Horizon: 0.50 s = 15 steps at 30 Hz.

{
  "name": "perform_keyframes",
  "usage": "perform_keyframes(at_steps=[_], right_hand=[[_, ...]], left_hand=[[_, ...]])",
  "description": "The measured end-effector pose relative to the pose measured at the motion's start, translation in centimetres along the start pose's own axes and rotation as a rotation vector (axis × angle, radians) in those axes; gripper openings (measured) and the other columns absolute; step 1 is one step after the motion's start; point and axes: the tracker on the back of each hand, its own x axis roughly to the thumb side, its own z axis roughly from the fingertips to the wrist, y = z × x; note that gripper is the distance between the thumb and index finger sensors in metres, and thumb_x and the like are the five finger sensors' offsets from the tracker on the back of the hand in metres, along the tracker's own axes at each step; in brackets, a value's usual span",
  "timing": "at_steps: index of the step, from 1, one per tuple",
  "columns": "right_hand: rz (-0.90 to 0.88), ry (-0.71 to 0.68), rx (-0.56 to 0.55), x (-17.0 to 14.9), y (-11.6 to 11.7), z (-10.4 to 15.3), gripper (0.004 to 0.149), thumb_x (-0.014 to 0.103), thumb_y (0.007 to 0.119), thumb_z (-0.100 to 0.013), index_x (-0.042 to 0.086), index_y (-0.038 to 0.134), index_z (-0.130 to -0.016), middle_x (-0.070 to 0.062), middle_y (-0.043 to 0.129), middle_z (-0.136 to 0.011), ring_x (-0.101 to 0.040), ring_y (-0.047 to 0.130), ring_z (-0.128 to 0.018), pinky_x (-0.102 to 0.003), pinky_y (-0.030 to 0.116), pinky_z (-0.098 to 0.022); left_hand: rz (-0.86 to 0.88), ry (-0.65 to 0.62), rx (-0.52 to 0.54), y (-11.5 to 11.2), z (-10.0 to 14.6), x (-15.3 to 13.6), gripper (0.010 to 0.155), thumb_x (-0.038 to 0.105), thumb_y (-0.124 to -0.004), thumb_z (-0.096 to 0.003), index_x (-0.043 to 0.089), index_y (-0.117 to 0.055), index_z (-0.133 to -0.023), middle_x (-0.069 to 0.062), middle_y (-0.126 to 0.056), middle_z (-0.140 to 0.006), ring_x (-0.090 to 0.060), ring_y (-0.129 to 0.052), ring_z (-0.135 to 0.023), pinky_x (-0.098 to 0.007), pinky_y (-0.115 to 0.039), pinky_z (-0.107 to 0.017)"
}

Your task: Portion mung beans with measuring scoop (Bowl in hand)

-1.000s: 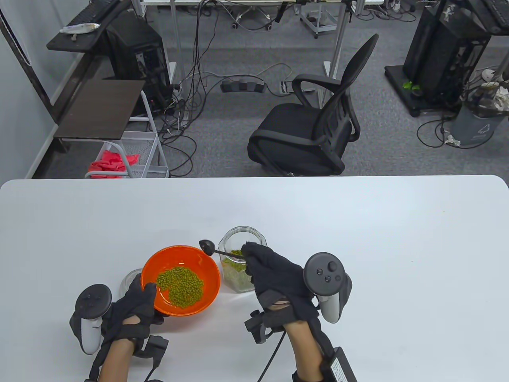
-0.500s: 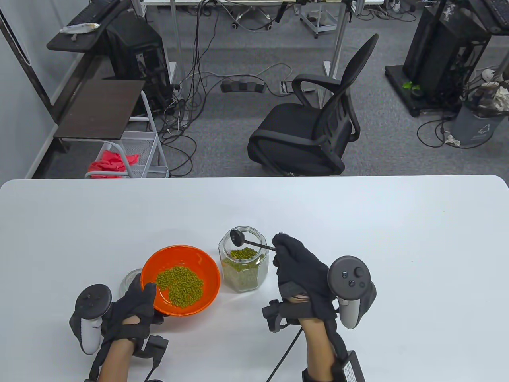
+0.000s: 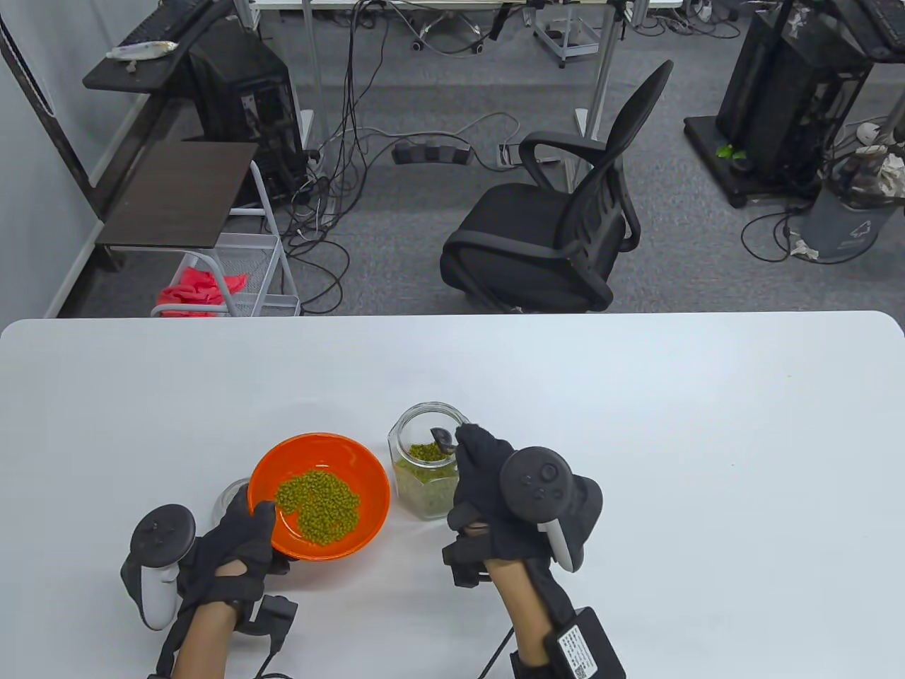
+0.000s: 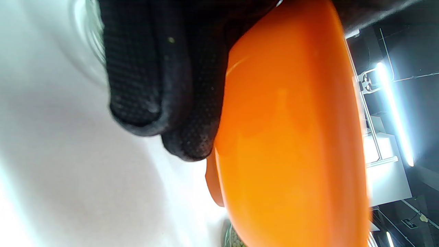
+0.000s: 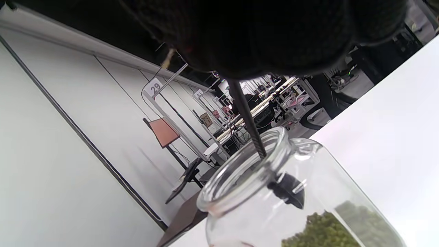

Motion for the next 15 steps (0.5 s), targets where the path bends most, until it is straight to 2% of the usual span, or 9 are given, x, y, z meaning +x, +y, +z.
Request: perform_keyframes(at_steps=[5,9,15], right_hand=[[0.150,-0.030,0.011,1.4,1.7,-0.3,0.040,0.021,0.081,-0.047,0.004,0.087,-0.083,-0.024,0.093,-0.059,-0.033,0.095,-0.036,-0.064,0.070,-0.047],[0.252,-0.018,0.063,2.2,2.9,-0.9,0.040,0.021,0.080,-0.047,0.005,0.087,-0.083,-0.024,0.093,-0.060,-0.033,0.095,-0.037,-0.064,0.070,-0.048],[0.250,0.006,0.111,2.2,4.0,-1.8,0.039,0.022,0.080,-0.047,0.006,0.088,-0.081,-0.022,0.094,-0.057,-0.031,0.095,-0.034,-0.063,0.072,-0.046]], left_hand=[[0.001,-0.003,-0.001,0.1,0.0,0.0,0.068,0.045,-0.060,-0.0569,0.004,-0.042,-0.108,-0.019,-0.068,-0.096,-0.027,-0.115,-0.048,-0.028,-0.101,-0.031],[0.008,-0.006,-0.002,0.1,0.0,0.0,0.068,0.045,-0.059,-0.0569,0.004,-0.042,-0.108,-0.019,-0.068,-0.097,-0.027,-0.115,-0.048,-0.028,-0.101,-0.031],[0.010,-0.010,-0.004,0.1,0.0,0.0,0.068,0.045,-0.059,-0.0569,0.005,-0.042,-0.108,-0.019,-0.068,-0.097,-0.026,-0.115,-0.048,-0.028,-0.101,-0.031]])
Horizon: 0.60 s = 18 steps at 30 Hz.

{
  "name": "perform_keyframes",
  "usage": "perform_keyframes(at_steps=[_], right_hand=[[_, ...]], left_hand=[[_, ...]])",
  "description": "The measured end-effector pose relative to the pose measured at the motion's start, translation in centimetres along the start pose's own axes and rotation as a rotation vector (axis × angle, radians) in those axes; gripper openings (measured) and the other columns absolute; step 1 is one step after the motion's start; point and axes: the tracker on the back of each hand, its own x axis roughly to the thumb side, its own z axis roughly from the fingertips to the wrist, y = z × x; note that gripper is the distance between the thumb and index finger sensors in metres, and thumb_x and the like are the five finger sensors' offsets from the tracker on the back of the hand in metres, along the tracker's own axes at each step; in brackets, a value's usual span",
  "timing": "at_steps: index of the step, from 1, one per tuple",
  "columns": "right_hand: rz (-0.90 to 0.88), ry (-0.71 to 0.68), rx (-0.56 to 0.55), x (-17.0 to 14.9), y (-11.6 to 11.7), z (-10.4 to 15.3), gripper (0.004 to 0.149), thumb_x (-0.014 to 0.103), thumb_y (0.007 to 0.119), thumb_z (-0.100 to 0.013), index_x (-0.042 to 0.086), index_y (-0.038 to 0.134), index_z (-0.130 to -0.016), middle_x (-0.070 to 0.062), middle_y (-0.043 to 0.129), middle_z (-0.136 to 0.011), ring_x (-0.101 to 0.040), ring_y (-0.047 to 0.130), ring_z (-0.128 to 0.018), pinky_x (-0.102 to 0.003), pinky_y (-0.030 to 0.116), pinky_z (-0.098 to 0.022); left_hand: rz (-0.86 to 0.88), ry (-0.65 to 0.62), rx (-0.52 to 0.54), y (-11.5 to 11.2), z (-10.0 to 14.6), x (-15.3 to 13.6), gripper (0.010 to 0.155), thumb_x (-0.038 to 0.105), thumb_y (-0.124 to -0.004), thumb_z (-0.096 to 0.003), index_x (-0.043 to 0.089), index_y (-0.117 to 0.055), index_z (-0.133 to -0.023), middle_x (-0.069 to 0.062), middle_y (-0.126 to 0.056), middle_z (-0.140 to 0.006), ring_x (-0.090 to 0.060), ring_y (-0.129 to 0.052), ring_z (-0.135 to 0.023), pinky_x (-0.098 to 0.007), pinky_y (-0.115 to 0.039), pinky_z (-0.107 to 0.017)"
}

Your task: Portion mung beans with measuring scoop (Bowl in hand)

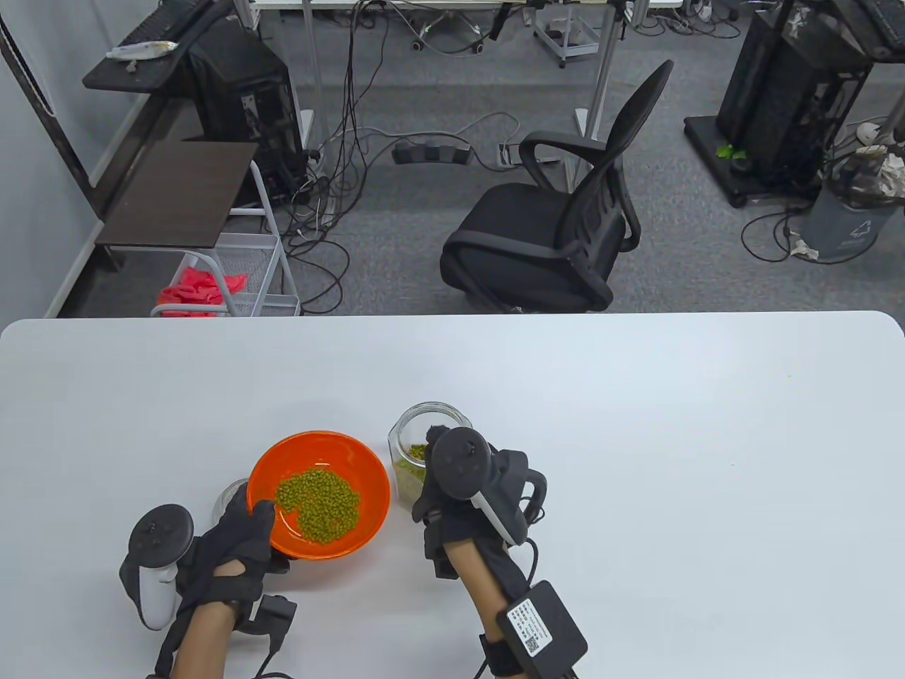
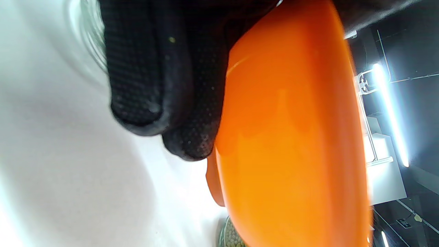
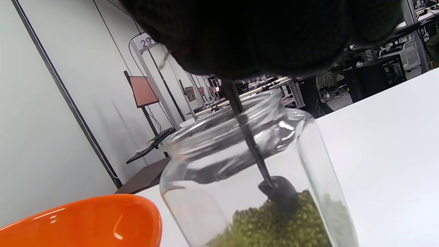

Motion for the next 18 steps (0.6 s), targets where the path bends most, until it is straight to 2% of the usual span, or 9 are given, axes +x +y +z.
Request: perform_keyframes(at_steps=[9,13,18], right_hand=[[-0.294,0.129,0.059,-2.3,-0.1,-0.6,0.039,0.024,0.080,-0.046,0.004,0.089,-0.079,-0.021,0.096,-0.051,-0.028,0.097,-0.027,-0.059,0.076,-0.042],[-0.473,0.175,0.056,-4.0,0.0,-0.4,0.040,0.024,0.080,-0.046,0.003,0.089,-0.078,-0.021,0.096,-0.049,-0.026,0.097,-0.025,-0.058,0.078,-0.040],[-0.608,0.209,0.052,-5.3,0.2,-0.1,0.040,0.025,0.079,-0.046,0.003,0.088,-0.078,-0.021,0.096,-0.049,-0.026,0.098,-0.025,-0.058,0.078,-0.039]], left_hand=[[-0.001,-0.001,0.003,0.0,0.0,0.0,0.068,0.045,-0.059,-0.0569,0.005,-0.042,-0.108,-0.019,-0.068,-0.097,-0.027,-0.115,-0.048,-0.028,-0.101,-0.032],[0.000,0.003,0.004,0.1,0.0,-0.1,0.068,0.045,-0.059,-0.0570,0.005,-0.042,-0.108,-0.018,-0.068,-0.097,-0.027,-0.115,-0.048,-0.028,-0.101,-0.032],[-0.002,0.007,0.010,0.1,0.0,0.0,0.068,0.045,-0.059,-0.0570,0.005,-0.042,-0.108,-0.018,-0.068,-0.097,-0.027,-0.115,-0.048,-0.028,-0.101,-0.032]])
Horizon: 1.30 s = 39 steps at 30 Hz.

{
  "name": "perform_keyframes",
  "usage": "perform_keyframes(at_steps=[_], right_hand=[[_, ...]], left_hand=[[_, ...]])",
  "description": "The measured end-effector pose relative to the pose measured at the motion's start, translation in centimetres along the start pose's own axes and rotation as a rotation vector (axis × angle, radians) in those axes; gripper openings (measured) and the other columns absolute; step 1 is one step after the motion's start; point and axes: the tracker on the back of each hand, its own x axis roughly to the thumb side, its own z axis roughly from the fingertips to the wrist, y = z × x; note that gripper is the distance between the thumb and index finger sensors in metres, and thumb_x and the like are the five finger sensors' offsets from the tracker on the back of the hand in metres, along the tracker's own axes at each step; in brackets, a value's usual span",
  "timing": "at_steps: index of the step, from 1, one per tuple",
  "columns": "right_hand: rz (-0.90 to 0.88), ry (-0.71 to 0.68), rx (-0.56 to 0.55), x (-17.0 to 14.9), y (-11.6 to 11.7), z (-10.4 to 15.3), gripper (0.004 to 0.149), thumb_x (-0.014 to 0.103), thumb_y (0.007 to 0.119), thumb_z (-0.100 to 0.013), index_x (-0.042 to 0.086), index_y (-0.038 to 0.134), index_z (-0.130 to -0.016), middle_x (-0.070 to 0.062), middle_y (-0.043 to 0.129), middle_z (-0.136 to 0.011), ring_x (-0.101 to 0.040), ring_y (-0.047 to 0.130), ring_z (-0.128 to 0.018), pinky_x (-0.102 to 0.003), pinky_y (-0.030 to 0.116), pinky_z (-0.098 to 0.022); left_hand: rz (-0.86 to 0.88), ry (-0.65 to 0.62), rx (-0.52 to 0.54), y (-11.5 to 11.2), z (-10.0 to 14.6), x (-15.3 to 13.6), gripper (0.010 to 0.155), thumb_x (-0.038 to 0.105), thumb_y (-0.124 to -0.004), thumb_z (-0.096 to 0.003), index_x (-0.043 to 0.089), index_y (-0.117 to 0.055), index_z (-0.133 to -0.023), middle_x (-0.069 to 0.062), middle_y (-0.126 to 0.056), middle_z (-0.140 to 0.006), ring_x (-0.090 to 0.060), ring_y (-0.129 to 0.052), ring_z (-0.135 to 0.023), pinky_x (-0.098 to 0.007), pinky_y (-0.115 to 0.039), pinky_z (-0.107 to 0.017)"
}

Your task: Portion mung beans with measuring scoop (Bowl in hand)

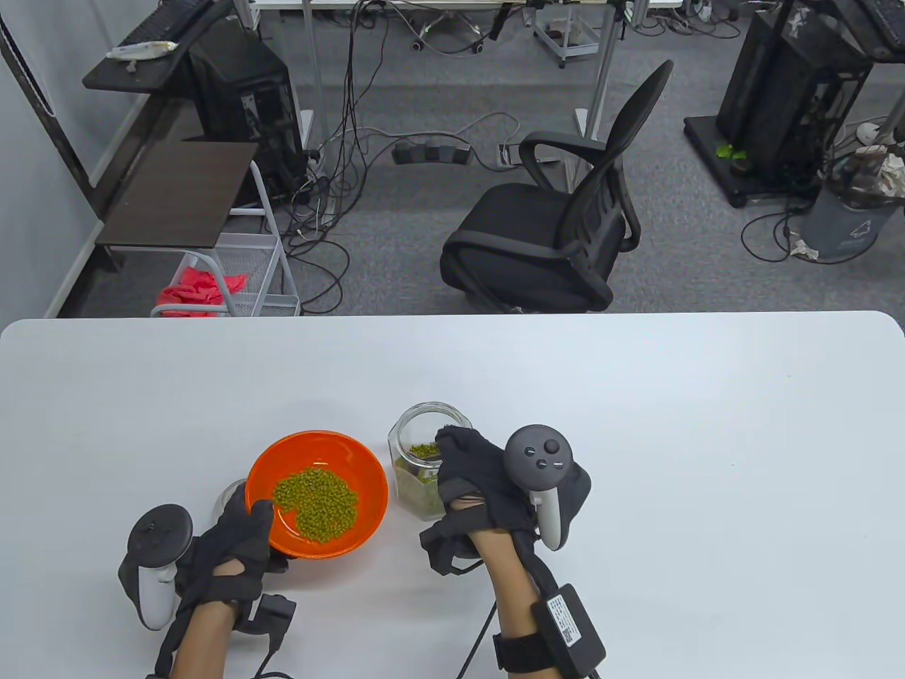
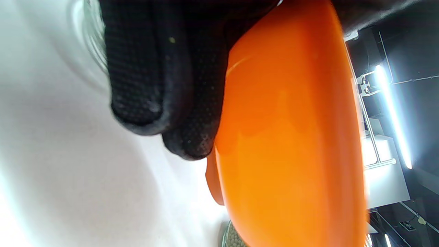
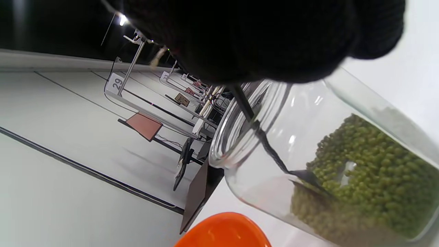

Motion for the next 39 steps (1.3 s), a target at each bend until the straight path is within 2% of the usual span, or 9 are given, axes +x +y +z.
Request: perform_keyframes(at_steps=[8,39], right_hand=[[-0.254,0.057,-0.036,-1.7,-1.1,0.1,0.040,0.026,0.079,-0.047,0.001,0.087,-0.077,-0.020,0.097,-0.046,-0.024,0.099,-0.021,-0.057,0.080,-0.036],[-0.490,0.150,-0.071,-4.8,-5.2,0.6,0.041,0.027,0.076,-0.048,0.002,0.083,-0.081,-0.019,0.094,-0.048,-0.023,0.096,-0.024,-0.057,0.078,-0.038]], left_hand=[[-0.002,0.003,0.002,0.0,0.0,0.0,0.068,0.045,-0.060,-0.0569,0.005,-0.042,-0.108,-0.018,-0.068,-0.097,-0.027,-0.115,-0.048,-0.028,-0.101,-0.032],[-0.011,0.004,-0.008,-0.3,0.0,0.0,0.068,0.045,-0.060,-0.0568,0.005,-0.042,-0.109,-0.018,-0.068,-0.097,-0.027,-0.115,-0.048,-0.028,-0.101,-0.032]])
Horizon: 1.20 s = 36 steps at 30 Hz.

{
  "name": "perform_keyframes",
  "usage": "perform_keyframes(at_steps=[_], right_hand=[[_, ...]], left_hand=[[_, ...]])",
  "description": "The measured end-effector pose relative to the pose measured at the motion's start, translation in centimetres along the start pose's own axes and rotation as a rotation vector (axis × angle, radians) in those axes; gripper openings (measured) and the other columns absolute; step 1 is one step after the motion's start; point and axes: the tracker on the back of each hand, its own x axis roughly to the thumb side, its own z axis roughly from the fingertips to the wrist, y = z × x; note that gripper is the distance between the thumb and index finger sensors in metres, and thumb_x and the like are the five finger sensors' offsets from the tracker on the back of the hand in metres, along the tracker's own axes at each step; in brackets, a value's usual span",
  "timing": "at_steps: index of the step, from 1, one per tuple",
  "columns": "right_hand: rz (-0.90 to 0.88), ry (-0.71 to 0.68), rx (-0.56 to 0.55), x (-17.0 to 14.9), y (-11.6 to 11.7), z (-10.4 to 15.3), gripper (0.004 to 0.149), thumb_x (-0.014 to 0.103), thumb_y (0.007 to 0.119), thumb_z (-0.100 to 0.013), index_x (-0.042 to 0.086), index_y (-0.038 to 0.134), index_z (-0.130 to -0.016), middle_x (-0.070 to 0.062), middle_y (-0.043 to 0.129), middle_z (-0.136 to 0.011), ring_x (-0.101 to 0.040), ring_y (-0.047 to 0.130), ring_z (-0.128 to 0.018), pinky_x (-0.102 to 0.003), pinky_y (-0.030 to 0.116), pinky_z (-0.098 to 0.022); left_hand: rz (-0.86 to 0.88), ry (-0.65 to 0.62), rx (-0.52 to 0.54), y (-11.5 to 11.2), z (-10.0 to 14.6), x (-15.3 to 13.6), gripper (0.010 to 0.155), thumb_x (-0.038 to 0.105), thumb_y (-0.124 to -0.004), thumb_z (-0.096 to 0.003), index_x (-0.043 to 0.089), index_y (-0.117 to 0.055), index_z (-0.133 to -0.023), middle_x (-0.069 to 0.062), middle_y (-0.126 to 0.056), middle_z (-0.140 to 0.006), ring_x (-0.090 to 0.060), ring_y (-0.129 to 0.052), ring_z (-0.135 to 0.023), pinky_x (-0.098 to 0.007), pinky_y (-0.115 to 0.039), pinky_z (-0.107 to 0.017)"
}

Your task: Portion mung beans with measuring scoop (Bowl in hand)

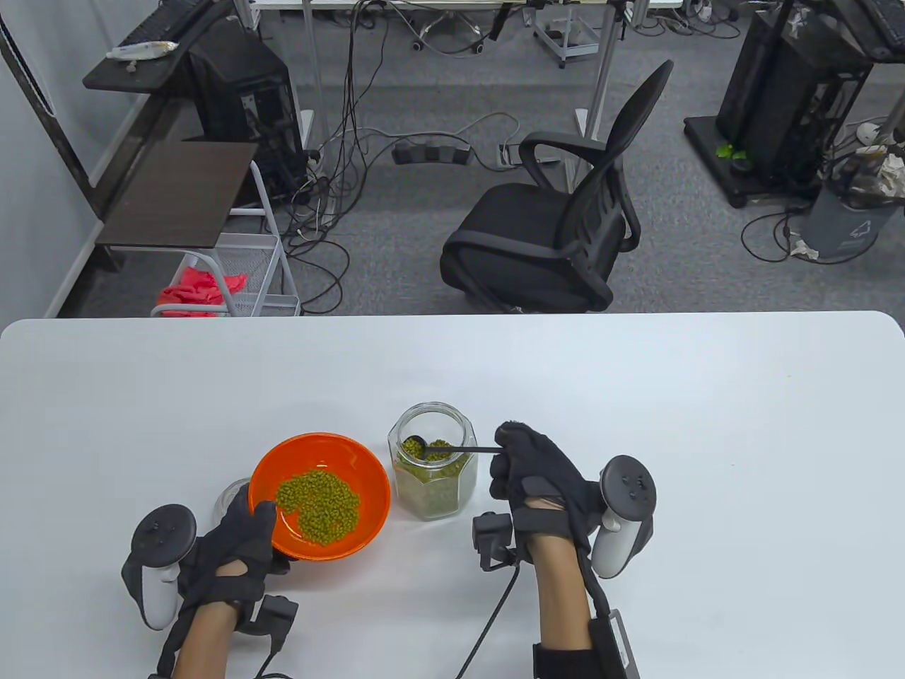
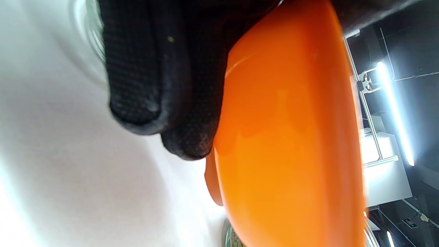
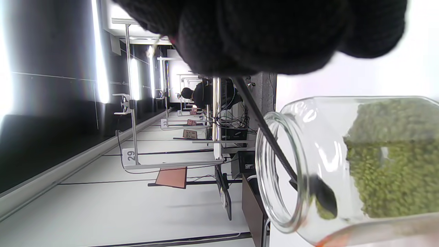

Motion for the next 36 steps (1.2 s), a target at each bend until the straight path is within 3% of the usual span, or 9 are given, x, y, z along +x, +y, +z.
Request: perform_keyframes(at_steps=[20,26,36], right_hand=[[-0.121,-0.078,0.012,2.4,-1.6,1.4,0.041,0.028,0.075,-0.049,0.003,0.083,-0.081,-0.018,0.094,-0.048,-0.023,0.095,-0.024,-0.057,0.078,-0.038],[-0.125,-0.113,0.066,3.1,-0.7,2.0,0.041,0.028,0.075,-0.049,0.002,0.083,-0.081,-0.018,0.094,-0.048,-0.022,0.096,-0.024,-0.057,0.079,-0.038],[-0.164,-0.099,0.254,3.5,2.7,3.0,0.041,0.028,0.075,-0.050,0.002,0.083,-0.081,-0.018,0.094,-0.048,-0.022,0.095,-0.024,-0.057,0.078,-0.038]], left_hand=[[-0.002,0.000,0.001,0.0,0.0,0.0,0.068,0.045,-0.059,-0.0569,0.005,-0.042,-0.109,-0.018,-0.068,-0.097,-0.027,-0.115,-0.048,-0.028,-0.101,-0.032],[-0.001,0.000,0.000,0.0,0.0,0.0,0.068,0.045,-0.059,-0.0569,0.005,-0.042,-0.109,-0.018,-0.068,-0.097,-0.027,-0.115,-0.048,-0.028,-0.101,-0.032],[-0.002,0.000,-0.001,-0.1,0.0,0.0,0.068,0.045,-0.060,-0.0569,0.005,-0.042,-0.108,-0.018,-0.068,-0.097,-0.027,-0.115,-0.048,-0.028,-0.101,-0.031]])
